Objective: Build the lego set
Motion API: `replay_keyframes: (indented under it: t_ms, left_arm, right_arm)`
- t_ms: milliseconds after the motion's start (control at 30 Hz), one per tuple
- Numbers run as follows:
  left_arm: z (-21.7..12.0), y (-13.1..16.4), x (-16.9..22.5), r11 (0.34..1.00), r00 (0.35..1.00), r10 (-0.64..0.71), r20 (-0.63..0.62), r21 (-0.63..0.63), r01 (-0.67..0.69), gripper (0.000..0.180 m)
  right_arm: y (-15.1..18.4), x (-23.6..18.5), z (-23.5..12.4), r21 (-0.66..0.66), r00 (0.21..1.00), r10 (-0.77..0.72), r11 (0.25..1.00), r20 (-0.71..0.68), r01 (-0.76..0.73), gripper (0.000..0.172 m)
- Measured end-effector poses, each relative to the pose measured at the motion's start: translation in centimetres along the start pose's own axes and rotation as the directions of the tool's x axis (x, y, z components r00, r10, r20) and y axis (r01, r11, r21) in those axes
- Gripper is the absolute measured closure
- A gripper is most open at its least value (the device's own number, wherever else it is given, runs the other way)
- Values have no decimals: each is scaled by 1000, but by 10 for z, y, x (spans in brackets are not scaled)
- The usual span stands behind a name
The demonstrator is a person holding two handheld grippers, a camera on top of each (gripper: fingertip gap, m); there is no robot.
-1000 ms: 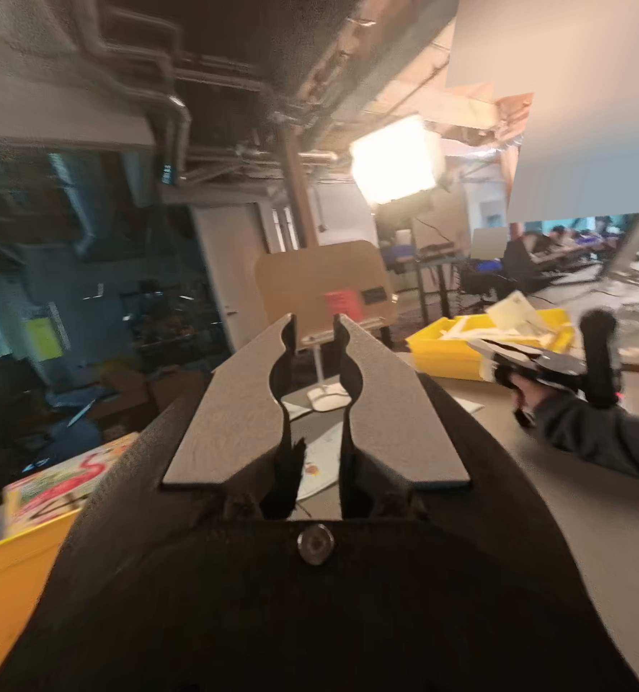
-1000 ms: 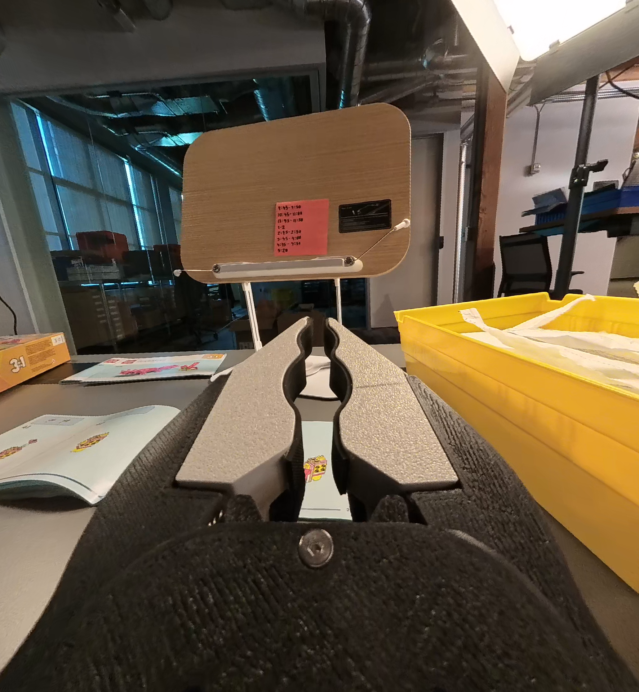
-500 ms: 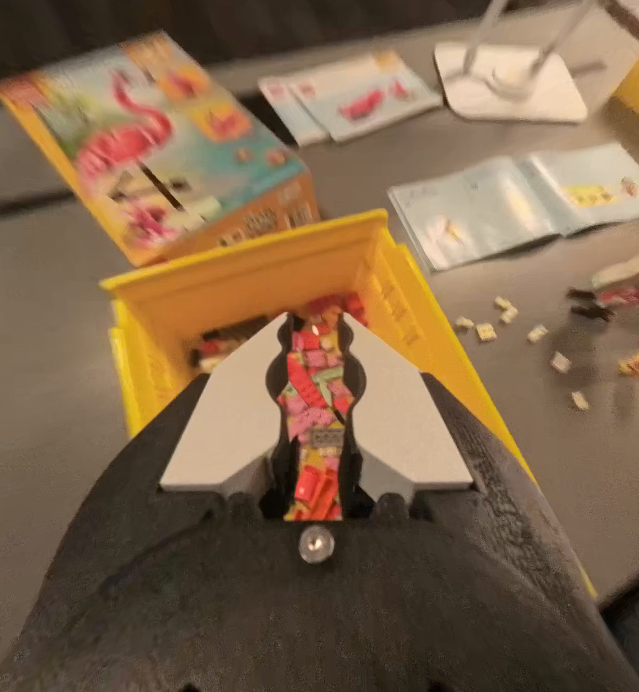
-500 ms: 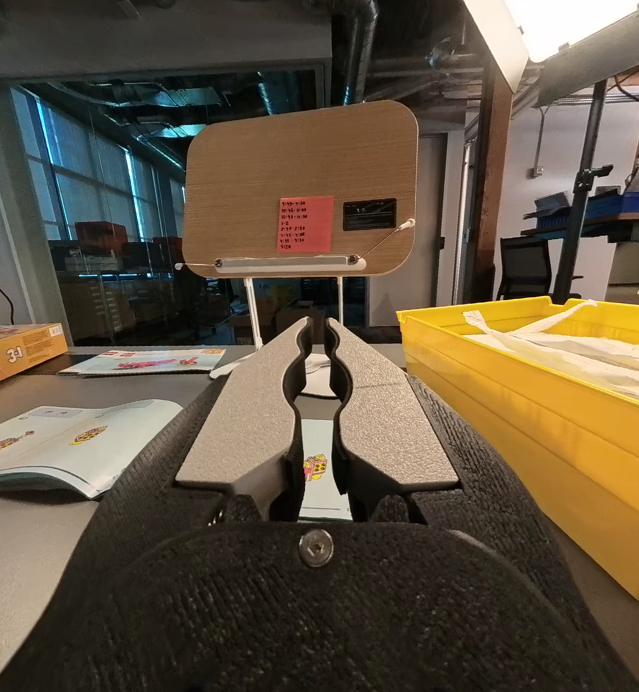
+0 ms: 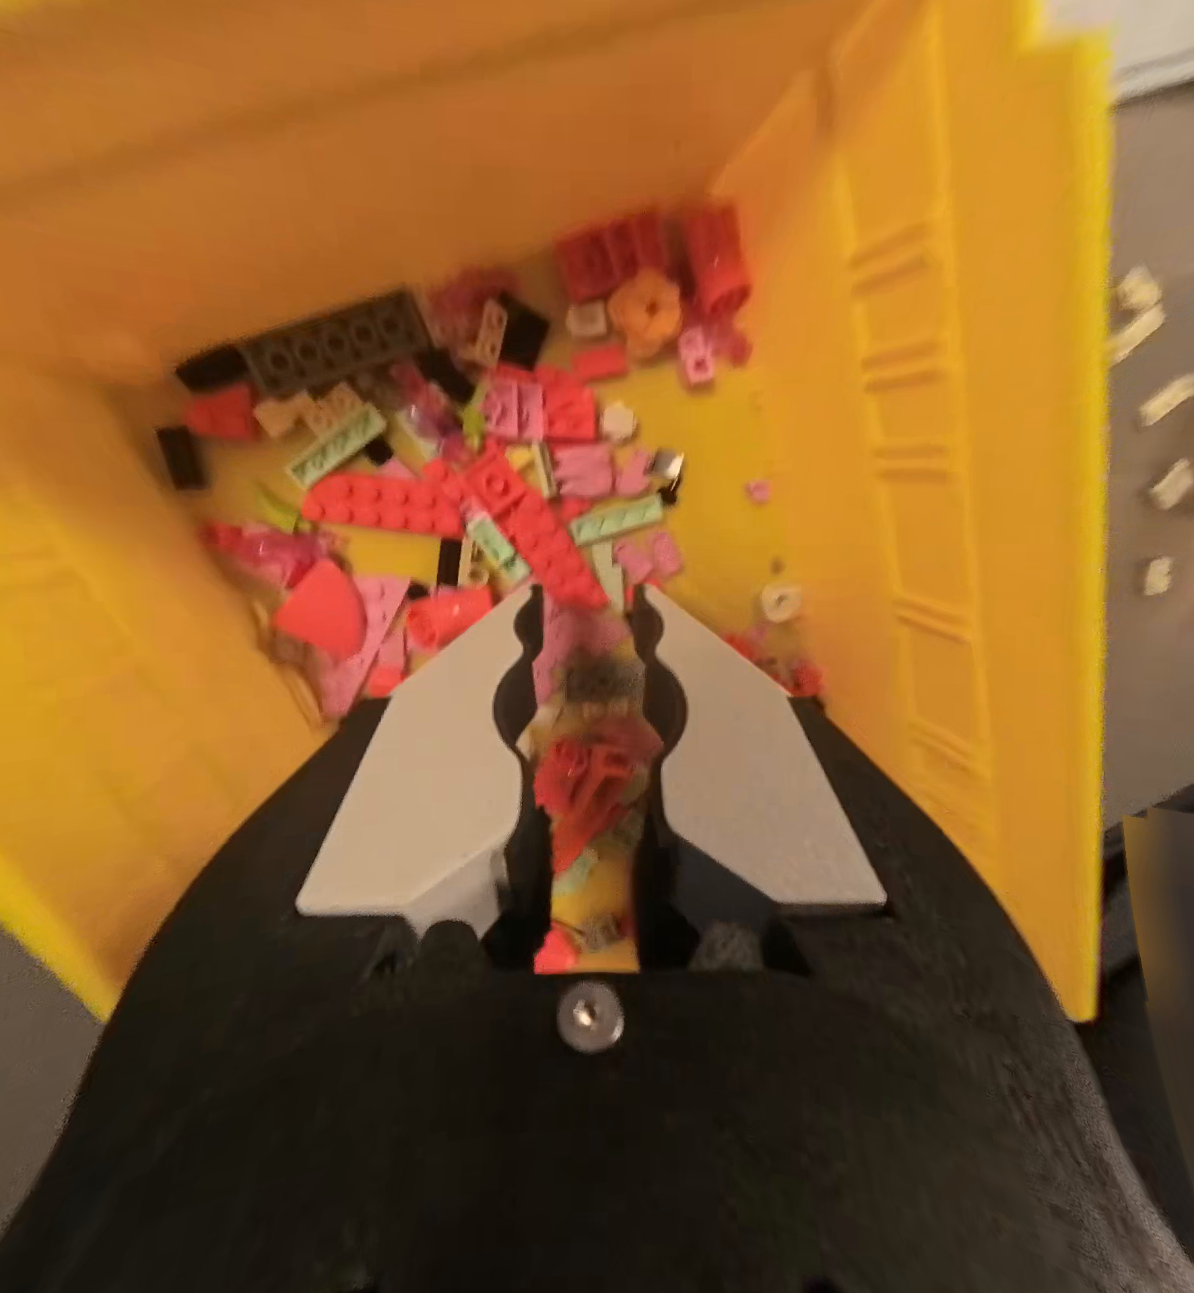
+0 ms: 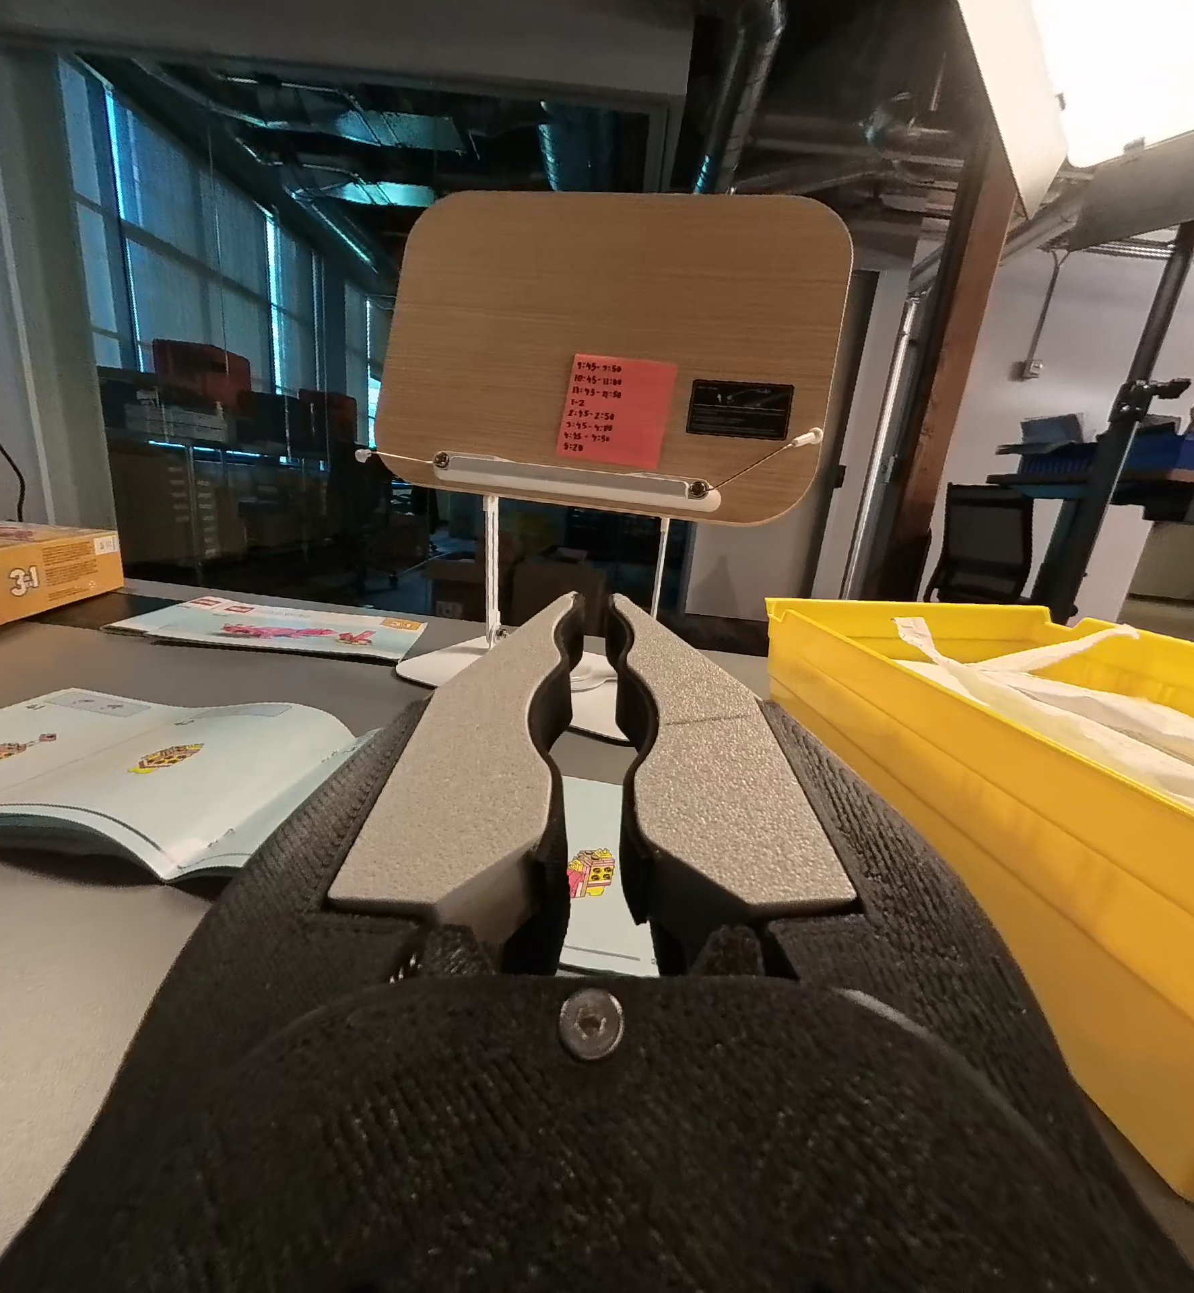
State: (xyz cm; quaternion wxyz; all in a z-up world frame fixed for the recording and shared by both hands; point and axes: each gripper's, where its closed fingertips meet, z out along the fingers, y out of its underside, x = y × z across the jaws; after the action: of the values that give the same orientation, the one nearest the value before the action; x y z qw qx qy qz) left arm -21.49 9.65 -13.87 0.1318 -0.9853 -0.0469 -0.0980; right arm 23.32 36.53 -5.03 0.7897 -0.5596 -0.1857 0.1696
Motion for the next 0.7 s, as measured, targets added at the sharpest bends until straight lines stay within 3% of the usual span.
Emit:
replay_keyframes:
  t_ms: [100,133,500,700]
  left_arm:
    - [-4,32,-11,992,983,63,175,-115,-43,155]
    - [-5,39,-5,989,981,83,175,-132,-61,154]
    - [7,104,65,962,987,138,-88,-223,-154,159]
    - [19,114,66,959,987,118,-108,-244,-141,167]
  right_arm:
    - [0,0,0,1,1000,3,1000,2,-3,169]
    - [0,0,0,1,1000,5,1000,3,-5,169]
    - [0,0,0,2,1000,8,1000,6,-8,169]
    - [0,0,0,3,1000,7,1000,5,-7,169]
